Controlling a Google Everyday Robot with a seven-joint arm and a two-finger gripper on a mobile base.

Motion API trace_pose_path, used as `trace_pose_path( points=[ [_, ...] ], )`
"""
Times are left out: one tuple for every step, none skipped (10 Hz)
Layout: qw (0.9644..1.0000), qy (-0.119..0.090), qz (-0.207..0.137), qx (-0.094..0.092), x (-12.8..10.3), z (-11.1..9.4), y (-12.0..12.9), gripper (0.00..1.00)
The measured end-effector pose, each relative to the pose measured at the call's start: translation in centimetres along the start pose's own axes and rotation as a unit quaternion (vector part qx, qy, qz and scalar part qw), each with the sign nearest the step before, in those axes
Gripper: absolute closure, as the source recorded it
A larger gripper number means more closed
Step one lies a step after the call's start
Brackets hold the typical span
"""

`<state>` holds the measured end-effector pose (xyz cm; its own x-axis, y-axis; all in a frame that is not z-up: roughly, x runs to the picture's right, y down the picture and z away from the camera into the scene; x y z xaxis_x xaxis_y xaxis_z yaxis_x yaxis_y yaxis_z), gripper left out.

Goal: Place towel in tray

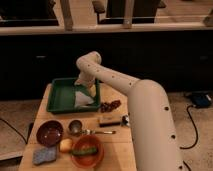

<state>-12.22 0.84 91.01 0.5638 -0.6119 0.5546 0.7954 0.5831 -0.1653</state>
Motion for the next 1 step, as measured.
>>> trace_pose_path(
  points=[
    [1.0000, 0.000, 0.000, 0.000, 0.00, 0.00, 0.00, 0.20]
  ],
)
